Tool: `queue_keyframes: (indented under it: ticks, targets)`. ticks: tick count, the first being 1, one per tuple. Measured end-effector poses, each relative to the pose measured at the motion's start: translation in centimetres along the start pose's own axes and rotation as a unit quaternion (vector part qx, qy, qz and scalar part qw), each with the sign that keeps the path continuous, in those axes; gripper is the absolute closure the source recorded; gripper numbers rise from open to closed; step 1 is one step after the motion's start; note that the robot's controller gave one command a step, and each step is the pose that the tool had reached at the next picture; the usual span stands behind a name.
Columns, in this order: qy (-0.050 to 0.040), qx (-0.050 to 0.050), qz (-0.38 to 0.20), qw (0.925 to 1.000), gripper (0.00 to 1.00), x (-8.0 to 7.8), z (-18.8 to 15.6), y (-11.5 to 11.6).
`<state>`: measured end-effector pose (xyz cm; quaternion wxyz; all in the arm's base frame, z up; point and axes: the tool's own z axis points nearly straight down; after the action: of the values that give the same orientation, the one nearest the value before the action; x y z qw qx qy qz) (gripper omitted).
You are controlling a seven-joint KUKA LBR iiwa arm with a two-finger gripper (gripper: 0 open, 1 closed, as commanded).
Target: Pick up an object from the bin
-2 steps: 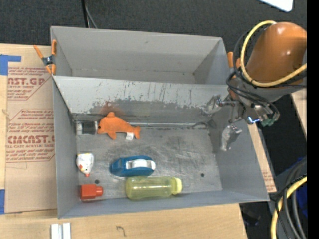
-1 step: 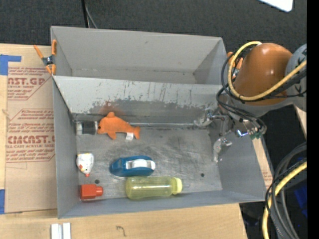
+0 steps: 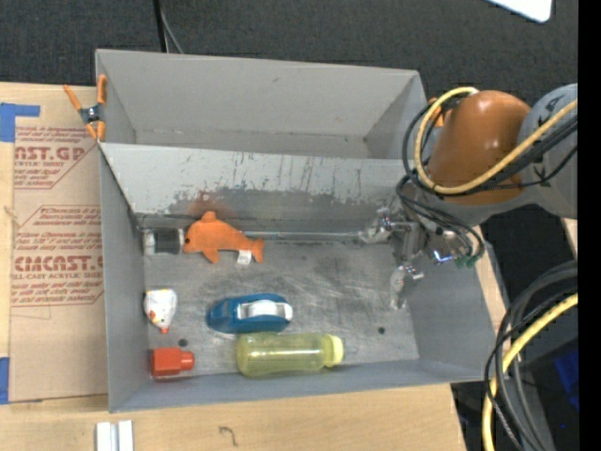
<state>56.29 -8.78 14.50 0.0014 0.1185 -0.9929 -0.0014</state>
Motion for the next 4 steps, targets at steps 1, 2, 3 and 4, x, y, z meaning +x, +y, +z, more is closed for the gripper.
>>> queue_keyframes:
  ticks: [1,2,3,4]
  targets:
    - [-0.0016,0.002,-0.044,0.999,0.0,-1.6,-3.5,1.1]
    - [-0.0065,0.003,-0.091,0.9958,0.0,-1.8,0.4,2.1]
    - [0.0054,-0.002,-0.115,0.9933,0.0,-0.8,-0.2,4.0]
    - [-0.007,0.004,-0.165,0.9863,0.0,1.2,-2.5,5.7]
